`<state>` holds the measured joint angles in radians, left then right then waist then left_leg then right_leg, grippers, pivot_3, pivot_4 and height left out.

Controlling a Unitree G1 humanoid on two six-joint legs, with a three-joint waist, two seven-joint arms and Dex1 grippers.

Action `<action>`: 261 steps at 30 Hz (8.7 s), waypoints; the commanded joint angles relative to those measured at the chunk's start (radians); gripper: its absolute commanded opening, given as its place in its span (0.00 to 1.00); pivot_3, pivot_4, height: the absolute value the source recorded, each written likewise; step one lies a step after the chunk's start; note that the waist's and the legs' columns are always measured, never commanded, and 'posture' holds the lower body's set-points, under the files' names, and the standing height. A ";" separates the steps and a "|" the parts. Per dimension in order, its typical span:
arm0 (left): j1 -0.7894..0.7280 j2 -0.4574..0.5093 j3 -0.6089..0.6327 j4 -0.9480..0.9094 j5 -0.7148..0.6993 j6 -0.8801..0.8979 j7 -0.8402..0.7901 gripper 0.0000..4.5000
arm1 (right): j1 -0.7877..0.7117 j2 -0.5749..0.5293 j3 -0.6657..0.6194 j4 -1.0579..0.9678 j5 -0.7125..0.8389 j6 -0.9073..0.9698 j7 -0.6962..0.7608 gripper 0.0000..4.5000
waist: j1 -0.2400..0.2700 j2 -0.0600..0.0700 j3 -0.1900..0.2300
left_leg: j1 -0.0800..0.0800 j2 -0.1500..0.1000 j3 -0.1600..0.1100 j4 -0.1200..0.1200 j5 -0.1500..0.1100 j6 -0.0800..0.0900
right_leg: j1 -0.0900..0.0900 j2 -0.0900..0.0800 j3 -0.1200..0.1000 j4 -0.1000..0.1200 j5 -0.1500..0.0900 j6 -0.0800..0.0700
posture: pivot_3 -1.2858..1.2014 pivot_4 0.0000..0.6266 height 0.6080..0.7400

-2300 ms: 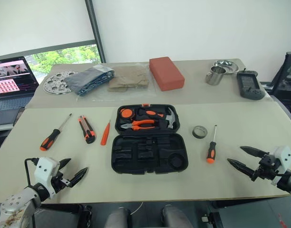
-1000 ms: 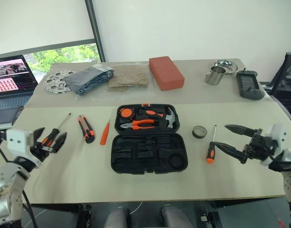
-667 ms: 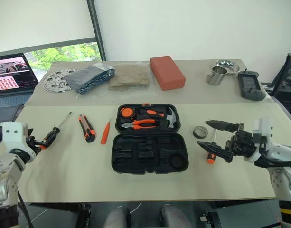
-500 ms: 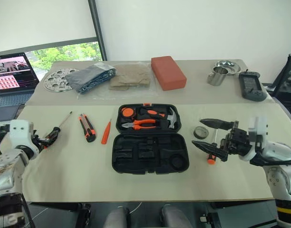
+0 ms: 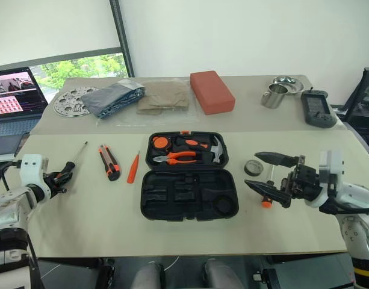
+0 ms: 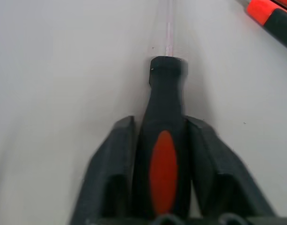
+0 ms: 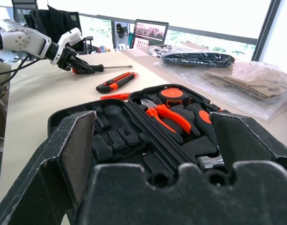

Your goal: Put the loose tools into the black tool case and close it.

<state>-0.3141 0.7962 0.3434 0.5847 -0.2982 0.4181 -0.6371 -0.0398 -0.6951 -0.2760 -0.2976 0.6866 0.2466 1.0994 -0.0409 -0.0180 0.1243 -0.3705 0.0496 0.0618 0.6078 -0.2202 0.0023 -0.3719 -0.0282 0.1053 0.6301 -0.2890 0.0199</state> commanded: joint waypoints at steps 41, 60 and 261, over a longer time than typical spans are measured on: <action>-0.360 -0.201 -0.655 -0.249 0.229 -0.429 -0.660 0.22 | 0.333 0.019 -0.279 -0.077 0.069 -0.088 0.051 1.00 | 0.026 0.001 -0.003 | -0.010 -0.002 -0.002 0.007 0.000 0.000 | 0.000 0.005 -0.006 -0.002 -0.001 0.000 | 0.52 0.24 1.00; -0.355 -0.228 -0.678 -0.226 0.348 -0.392 -0.548 0.22 | 0.305 0.008 -0.267 -0.085 0.071 -0.075 0.029 1.00 | 0.026 0.005 -0.005 | -0.012 -0.003 -0.004 0.013 0.000 0.000 | 0.001 0.005 -0.006 0.000 -0.002 0.002 | 0.52 0.24 1.00; 0.414 0.212 0.203 -1.209 -0.575 0.297 -0.439 1.00 | -0.446 0.221 0.522 0.481 -0.548 -0.265 0.059 0.01 | -0.003 0.006 -0.005 | -0.010 0.001 -0.005 0.007 0.000 0.001 | -0.014 0.005 -0.007 0.012 -0.002 -0.011 | 0.52 0.24 1.00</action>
<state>0.1107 0.9938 0.5353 -0.6177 -0.8775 0.7386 -1.0729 -0.4853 -0.4809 0.2433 0.1884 0.1395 0.0151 1.1645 -0.0441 -0.0122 0.1192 -0.3809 0.0502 0.0574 0.6150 -0.2201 0.0031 -0.3855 -0.0231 0.0984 0.6425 -0.2911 0.0087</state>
